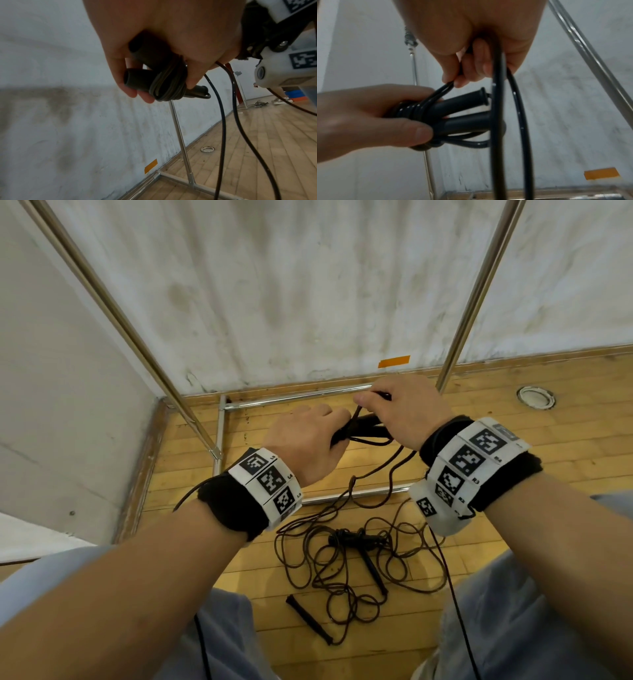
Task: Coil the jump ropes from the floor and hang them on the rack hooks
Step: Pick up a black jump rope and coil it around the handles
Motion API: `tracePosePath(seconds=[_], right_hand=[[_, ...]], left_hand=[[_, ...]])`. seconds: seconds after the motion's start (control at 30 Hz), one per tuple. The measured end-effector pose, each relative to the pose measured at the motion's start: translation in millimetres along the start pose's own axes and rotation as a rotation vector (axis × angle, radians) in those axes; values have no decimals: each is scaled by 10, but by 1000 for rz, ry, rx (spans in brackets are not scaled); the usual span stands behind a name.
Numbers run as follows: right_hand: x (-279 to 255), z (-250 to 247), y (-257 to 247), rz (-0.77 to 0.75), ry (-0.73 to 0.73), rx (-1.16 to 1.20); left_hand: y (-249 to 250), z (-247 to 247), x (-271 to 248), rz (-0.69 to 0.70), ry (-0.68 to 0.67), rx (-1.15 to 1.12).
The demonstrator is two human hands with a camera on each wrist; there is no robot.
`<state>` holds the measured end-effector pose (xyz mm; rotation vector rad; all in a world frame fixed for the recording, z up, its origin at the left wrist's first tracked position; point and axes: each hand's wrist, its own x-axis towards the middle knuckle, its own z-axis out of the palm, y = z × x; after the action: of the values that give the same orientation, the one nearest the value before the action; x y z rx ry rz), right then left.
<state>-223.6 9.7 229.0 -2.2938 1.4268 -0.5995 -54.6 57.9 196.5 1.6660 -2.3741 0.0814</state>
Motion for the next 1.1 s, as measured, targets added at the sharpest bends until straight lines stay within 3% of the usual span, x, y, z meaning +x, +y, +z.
tracePosePath(seconds=[0.2,0.4,0.53,0.7,0.77,0.93,1.03,1.1], right_hand=[[59,-140,85,93,-113,220],[58,-251,144,92,-214,489],[69,-203,212,171,-247,933],[45,58,65,230,-93,1044],[48,126,-2,193,-66,973],[1,235,-103,-40,62,360],[11,277,-139,17,63,214],[23,286,-185,67,9,293]], left_hand=[[25,-161,-36,68,86,-170],[51,-373,13,47,36,-399],[112,-475,19,-90,68,-656],[205,-500,110,-315,166,-925],[202,-505,145,-360,205,-934],[93,-502,229,-468,263,-951],[105,-484,216,-416,219,-885],[126,-483,206,-391,212,-857]])
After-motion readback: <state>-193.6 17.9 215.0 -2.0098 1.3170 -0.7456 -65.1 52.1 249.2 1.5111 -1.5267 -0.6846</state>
